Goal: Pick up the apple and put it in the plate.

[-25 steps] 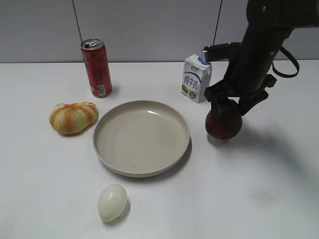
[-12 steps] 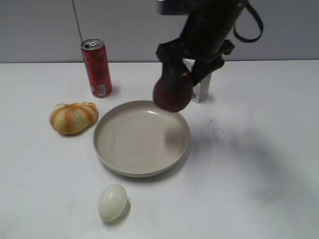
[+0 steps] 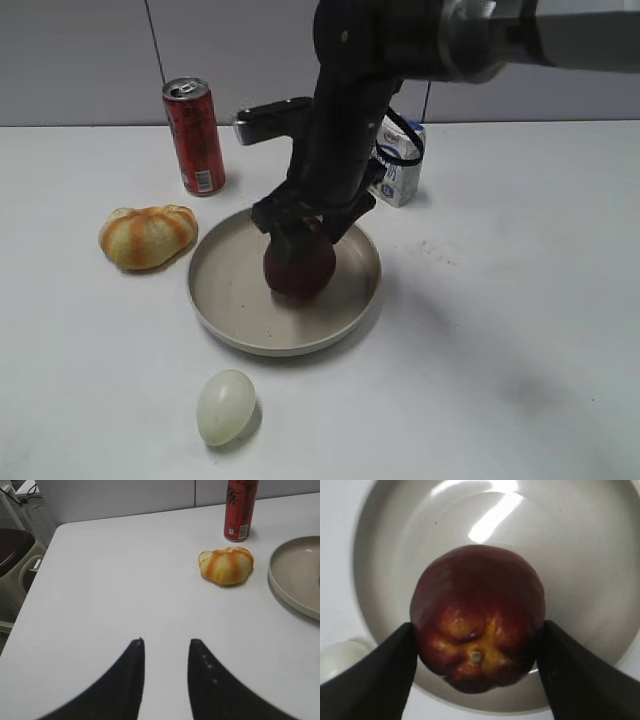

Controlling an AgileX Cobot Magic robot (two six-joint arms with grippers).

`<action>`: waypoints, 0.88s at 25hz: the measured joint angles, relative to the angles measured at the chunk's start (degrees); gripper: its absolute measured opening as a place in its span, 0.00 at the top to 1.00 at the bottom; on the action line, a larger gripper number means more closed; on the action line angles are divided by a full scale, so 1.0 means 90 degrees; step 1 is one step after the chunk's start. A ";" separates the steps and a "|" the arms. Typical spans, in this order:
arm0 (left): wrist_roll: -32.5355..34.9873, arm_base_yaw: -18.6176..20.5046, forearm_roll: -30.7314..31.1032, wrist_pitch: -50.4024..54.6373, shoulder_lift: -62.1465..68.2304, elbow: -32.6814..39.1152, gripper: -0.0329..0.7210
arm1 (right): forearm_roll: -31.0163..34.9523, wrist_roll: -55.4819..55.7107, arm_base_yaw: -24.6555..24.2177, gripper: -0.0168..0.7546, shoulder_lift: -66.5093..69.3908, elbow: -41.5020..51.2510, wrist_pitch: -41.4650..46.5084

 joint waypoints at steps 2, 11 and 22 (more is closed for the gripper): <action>0.0000 0.0000 0.0000 0.0000 0.0000 0.0000 0.64 | -0.0064 0.0042 0.0000 0.22 0.0084 0.0000 -0.0022; 0.0000 0.0000 0.0000 0.0000 0.0000 0.0000 0.64 | -0.0250 0.0174 0.0008 0.10 -0.0385 -0.0139 0.0395; 0.0000 0.0000 0.0000 0.0000 0.0000 0.0000 0.64 | -0.1212 0.1091 -0.1058 0.10 -0.2901 0.0333 0.1270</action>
